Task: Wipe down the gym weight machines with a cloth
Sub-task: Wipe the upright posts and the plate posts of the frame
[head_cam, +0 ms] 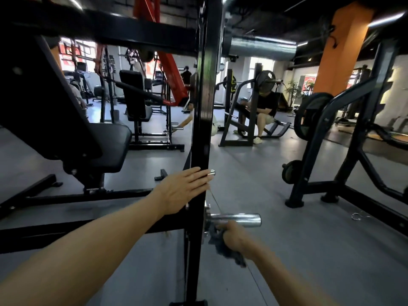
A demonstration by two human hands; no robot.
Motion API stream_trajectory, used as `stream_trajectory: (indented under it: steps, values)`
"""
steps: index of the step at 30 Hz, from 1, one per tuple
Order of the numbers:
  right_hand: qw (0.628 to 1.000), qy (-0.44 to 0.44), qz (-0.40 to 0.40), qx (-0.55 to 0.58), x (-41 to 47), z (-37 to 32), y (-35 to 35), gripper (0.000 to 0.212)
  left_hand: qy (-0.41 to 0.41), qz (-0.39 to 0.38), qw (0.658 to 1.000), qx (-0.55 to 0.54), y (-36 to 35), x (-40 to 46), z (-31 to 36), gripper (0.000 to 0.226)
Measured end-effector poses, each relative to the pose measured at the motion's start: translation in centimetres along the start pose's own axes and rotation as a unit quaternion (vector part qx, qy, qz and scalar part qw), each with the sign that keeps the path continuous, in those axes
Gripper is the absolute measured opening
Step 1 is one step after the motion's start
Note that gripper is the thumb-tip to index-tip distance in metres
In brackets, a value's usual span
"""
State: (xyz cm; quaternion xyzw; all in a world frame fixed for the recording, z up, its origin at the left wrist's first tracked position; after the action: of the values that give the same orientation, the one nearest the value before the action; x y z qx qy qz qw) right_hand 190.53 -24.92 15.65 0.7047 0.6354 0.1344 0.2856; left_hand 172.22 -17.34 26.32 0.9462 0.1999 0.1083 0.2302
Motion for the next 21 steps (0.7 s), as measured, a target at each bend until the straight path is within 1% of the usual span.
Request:
stream_trajectory:
  steps: [1,2,3,4,6,8,9,10,12,13,14,15,16,17,18,19,21]
  values:
    - [0.992,-0.048,0.026,0.115,0.1,-1.1,0.9,0.026,0.02,0.017,1.0,-0.012,0.4,-0.1,-1.0,0.074]
    - [0.964,-0.083,0.044,0.248,-0.4,-2.7,1.7,0.024,0.041,0.031,0.998,-0.023,0.9,-0.1,-2.0,0.075]
    - [0.927,-0.112,0.056,0.355,-0.1,-4.5,2.6,0.025,0.06,0.04,0.997,-0.029,1.6,-0.1,-3.2,0.075]
    - [0.887,-0.125,0.065,0.439,0.0,-6.4,3.4,0.026,0.078,0.047,0.995,-0.033,2.5,-0.1,-4.4,0.074]
    - [0.842,-0.101,0.092,0.522,0.3,-10.9,5.0,0.025,0.114,0.065,0.991,-0.036,4.4,-0.1,-6.9,0.072]
    - [0.847,-0.054,0.097,0.52,0.4,-14.9,6.4,0.039,0.152,0.1,0.983,-0.037,5.6,0.0,-9.3,0.07]
    - [0.843,-0.024,0.118,0.524,0.4,-16.8,7.4,0.043,0.171,0.122,0.977,-0.043,6.1,0.2,-10.5,0.07]
    - [0.832,0.004,0.132,0.538,0.3,-18.5,8.5,0.043,0.191,0.144,0.97,-0.048,6.5,0.4,-11.7,0.071]
    - [0.788,0.032,0.172,0.59,0.8,-21.6,10.9,0.035,0.223,0.18,0.956,-0.061,7.4,1.0,-14.1,0.072]
    - [0.773,0.031,0.181,0.607,1.6,-22.8,11.5,0.031,0.235,0.192,0.951,-0.063,7.9,1.3,-15.1,0.073]
    - [0.765,0.028,0.168,0.621,1.7,-24.0,12.1,0.037,0.243,0.199,0.948,-0.061,8.4,1.6,-16.0,0.073]
    - [0.769,0.008,0.163,0.618,2.0,-24.8,12.4,0.047,0.248,0.201,0.946,-0.054,8.8,1.9,-16.9,0.073]
    - [0.763,-0.007,0.155,0.628,4.0,-25.2,13.1,0.053,0.251,0.202,0.945,-0.049,9.2,2.5,-18.2,0.072]
    - [0.751,-0.004,0.139,0.646,3.3,-25.9,13.2,0.054,0.254,0.209,0.943,-0.048,9.5,2.7,-18.8,0.071]
    - [0.751,0.005,0.125,0.648,1.0,-26.9,13.1,0.052,0.258,0.213,0.941,-0.046,9.6,2.7,-19.3,0.069]
    - [0.751,0.016,0.141,0.645,-0.7,-28.2,13.6,0.043,0.266,0.209,0.94,-0.049,9.7,3.0,-20.5,0.069]
    - [0.763,0.05,0.177,0.62,-3.0,-30.0,14.8,0.021,0.295,0.21,0.93,-0.065,10.2,3.3,-22.5,0.069]
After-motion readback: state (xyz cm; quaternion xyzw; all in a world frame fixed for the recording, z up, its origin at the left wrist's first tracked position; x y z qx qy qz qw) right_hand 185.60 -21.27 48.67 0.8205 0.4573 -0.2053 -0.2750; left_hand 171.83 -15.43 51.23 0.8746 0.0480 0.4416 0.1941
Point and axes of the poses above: each hand's wrist, its own x-axis towards the middle knuckle, its own y-axis out of the back of the hand, z = x × y, the point moved 3 cm from there along x, towards the middle knuckle, and after that the axes turned 1 degree about x, right-handed, at the moved point
